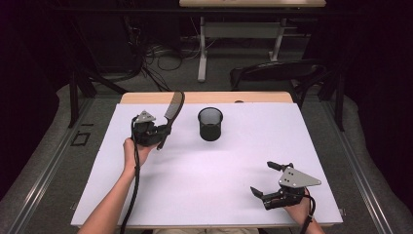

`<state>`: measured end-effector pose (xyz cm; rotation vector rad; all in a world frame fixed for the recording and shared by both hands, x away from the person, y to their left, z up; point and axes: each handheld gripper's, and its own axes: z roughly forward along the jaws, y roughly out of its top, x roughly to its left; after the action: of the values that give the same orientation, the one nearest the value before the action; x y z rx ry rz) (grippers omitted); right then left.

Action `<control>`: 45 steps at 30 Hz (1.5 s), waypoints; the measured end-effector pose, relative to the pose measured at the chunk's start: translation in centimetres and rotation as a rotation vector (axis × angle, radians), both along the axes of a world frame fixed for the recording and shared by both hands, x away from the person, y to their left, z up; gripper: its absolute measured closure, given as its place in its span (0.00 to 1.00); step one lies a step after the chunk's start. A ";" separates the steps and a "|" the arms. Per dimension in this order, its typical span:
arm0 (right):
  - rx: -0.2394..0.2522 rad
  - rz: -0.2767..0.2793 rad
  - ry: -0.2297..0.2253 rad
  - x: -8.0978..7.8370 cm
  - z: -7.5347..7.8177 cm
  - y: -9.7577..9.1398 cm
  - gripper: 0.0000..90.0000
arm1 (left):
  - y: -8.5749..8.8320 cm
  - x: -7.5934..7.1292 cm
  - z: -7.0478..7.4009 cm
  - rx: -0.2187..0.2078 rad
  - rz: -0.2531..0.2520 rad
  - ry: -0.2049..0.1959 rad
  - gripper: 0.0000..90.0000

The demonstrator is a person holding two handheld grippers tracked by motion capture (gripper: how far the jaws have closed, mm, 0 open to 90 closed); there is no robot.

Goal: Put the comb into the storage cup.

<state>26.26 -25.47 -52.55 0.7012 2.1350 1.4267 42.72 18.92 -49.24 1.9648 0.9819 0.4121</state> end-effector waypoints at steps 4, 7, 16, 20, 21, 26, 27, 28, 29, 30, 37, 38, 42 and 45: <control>-0.001 -0.002 0.005 -0.1 0.0 -0.1 0.01 | -0.1 0.1 0.4 -0.013 0.007 -0.016 0.80; 0.003 -0.003 -0.005 -0.2 0.1 0.0 0.01 | -0.3 0.2 0.7 -0.028 0.008 -0.019 0.80; 0.006 -0.001 0.001 -0.1 0.1 0.2 0.01 | -1.0 0.5 2.0 -0.046 0.005 -0.047 0.80; 0.003 0.002 0.007 0.1 0.0 0.2 0.00 | -1.1 0.6 2.4 -0.054 0.007 -0.053 0.80; 0.005 0.002 0.008 0.1 -0.1 0.2 0.00 | -1.1 0.7 2.5 -0.058 0.007 -0.054 0.80; 0.006 -0.001 0.010 0.1 0.0 0.1 0.00 | -1.2 1.1 2.8 -0.080 0.012 -0.060 0.80; 0.001 0.000 0.016 0.1 -0.1 0.2 0.00 | -1.3 1.1 2.9 -0.083 0.012 -0.061 0.80; 0.002 0.000 0.016 0.1 -0.1 0.2 0.00 | -1.4 1.1 3.0 -0.082 0.011 -0.065 0.80; 0.002 0.000 0.016 0.1 -0.1 0.2 0.00 | -1.5 1.2 3.1 -0.086 0.011 -0.069 0.80; 0.002 0.001 0.014 0.2 -0.1 0.2 0.00 | -1.6 1.2 3.3 -0.087 0.010 -0.069 0.80; 0.007 -0.008 0.012 0.0 0.0 0.0 0.00 | -2.1 1.5 4.1 -0.086 0.004 -0.090 0.80; 0.007 -0.010 0.011 0.1 0.0 0.0 0.00 | -2.2 1.5 4.2 -0.087 0.003 -0.091 0.80; 0.001 -0.003 0.016 0.2 -0.1 0.0 0.00 | -2.4 1.6 4.6 -0.090 0.000 -0.100 0.80; 0.010 -0.008 0.016 0.1 -0.1 0.0 0.00 | -2.6 1.7 4.8 -0.094 -0.001 -0.106 0.80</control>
<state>26.40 -25.51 -52.64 0.7263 2.1362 1.4333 44.45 16.32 -44.44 1.8406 0.9164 0.4561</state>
